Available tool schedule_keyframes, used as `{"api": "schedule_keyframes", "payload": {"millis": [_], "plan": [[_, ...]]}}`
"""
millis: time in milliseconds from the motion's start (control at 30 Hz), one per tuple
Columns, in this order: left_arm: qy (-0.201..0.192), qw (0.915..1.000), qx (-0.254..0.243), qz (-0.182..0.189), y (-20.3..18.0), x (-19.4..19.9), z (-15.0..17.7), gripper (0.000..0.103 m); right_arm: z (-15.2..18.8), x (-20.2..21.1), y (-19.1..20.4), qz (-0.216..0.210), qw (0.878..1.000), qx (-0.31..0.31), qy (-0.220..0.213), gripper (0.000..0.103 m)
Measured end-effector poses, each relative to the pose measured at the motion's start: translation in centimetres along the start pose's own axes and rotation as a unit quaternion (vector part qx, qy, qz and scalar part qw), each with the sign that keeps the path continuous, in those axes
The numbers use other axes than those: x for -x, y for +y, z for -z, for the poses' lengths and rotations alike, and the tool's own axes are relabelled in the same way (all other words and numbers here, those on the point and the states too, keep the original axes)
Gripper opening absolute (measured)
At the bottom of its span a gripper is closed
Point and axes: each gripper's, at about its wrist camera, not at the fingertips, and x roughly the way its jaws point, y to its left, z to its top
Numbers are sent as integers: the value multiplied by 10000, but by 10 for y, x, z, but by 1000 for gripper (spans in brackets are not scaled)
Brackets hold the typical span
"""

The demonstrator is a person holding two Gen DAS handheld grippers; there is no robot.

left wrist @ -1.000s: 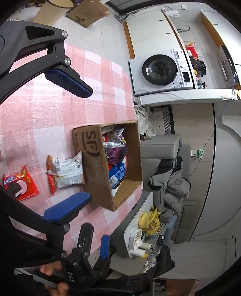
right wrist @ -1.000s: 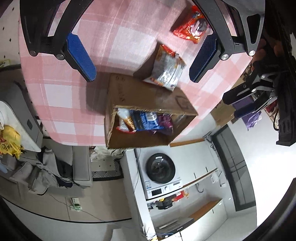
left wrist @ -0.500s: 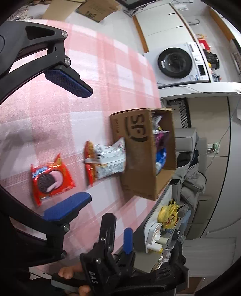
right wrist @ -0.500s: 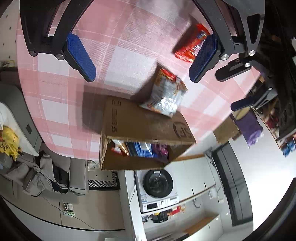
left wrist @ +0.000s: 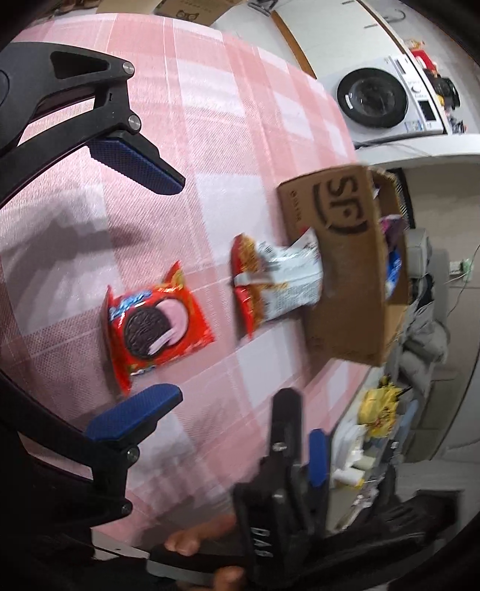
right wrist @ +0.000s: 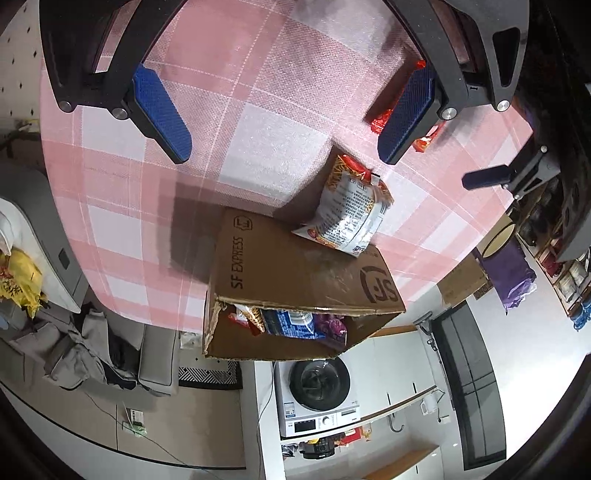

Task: Organize snacks
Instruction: 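Withdraw both tools toward the white chip bag and red Oreo pack, then grasp the red Oreo pack with the left tool while the right tool grasps the white chip bag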

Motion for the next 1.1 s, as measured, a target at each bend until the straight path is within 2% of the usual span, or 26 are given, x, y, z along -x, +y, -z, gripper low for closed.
{"api": "schedule_keyframes", "payload": {"millis": [167, 233, 367, 400, 433, 533, 733, 867, 1100], "plan": [[282, 9993, -32, 227, -5, -13, 3, 100, 1, -6, 2, -32, 10000, 23, 58, 103], [363, 9989, -43, 310, -7, -17, 5, 87, 2, -7, 2, -32, 10000, 17, 72, 103], [482, 9975, 61, 510, -6, -23, 9, 74, 1, -8, 2, -26, 10000, 19, 63, 103], [452, 9976, 61, 526, -6, -22, 9, 66, 1, -8, 2, -23, 10000, 17, 67, 103], [430, 9976, 61, 546, -6, -22, 9, 54, 1, -8, 2, -20, 10000, 13, 68, 103], [342, 9972, 140, 654, -1, -20, 9, 42, 1, -9, 1, -21, 10000, -7, 85, 103], [119, 9976, 410, 541, 18, -17, 2, 42, 2, -12, 2, -32, 9999, -1, 96, 103], [-3, 9980, 536, 341, 35, -19, -6, 42, 3, -17, 2, -44, 9999, -27, 127, 103], [-204, 9963, 801, 228, 63, -22, -22, 42, 4, -30, 5, -205, 9994, -197, 205, 103]]}}
